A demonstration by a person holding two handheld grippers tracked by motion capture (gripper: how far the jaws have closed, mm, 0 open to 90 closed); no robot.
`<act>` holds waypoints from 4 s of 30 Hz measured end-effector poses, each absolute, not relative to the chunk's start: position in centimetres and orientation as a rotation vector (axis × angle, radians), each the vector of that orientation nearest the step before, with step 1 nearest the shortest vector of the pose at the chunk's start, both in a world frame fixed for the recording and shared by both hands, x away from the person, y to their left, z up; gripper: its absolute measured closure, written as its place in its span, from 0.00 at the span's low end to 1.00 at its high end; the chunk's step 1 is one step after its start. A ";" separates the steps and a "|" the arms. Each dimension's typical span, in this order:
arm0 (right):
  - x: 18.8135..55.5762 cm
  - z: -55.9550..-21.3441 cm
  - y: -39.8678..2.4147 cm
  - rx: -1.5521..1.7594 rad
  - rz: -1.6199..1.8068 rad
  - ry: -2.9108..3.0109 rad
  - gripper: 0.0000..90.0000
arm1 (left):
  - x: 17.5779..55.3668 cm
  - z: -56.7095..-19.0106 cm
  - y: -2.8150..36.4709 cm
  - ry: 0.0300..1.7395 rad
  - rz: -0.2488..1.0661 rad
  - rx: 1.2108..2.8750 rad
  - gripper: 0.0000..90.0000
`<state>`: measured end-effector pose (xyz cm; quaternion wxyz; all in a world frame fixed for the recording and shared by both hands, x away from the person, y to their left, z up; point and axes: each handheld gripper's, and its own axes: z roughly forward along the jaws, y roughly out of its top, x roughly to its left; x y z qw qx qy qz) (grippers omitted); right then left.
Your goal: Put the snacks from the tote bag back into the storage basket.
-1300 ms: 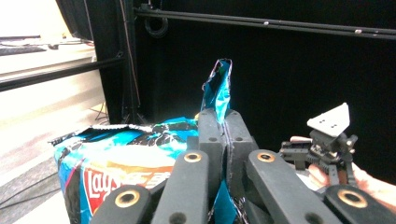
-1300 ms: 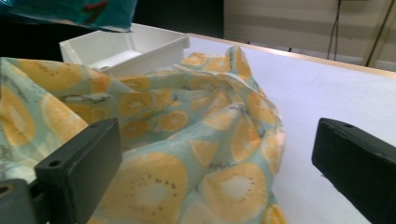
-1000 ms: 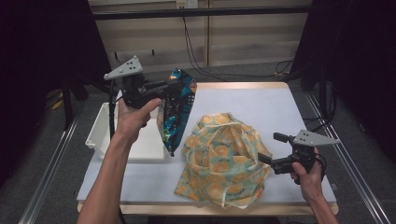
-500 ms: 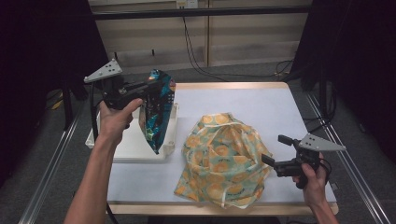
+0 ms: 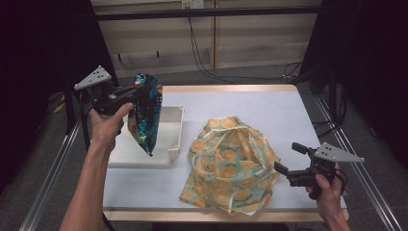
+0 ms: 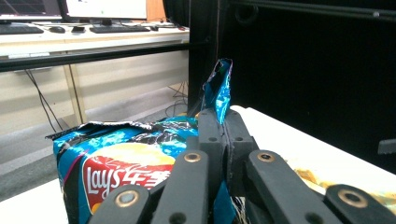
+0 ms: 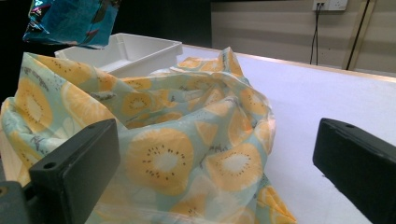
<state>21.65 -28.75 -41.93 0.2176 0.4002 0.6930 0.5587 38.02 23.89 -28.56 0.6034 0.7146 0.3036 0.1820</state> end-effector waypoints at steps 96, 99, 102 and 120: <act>21.9 -42.3 -28.7 1.116 1.520 1.951 0.01 | 48.6 -37.5 17.2 0.901 0.367 1.729 0.44; 21.9 -42.4 -28.7 1.114 1.513 1.962 0.01 | 48.1 -37.1 17.4 0.884 0.376 1.732 0.38; 21.9 -42.5 -28.6 1.119 1.516 1.961 0.01 | 47.6 -36.8 17.9 0.869 0.367 1.726 0.31; 21.8 -42.5 -28.2 1.109 1.515 1.973 0.00 | 40.9 -38.1 22.6 0.776 0.341 1.848 0.63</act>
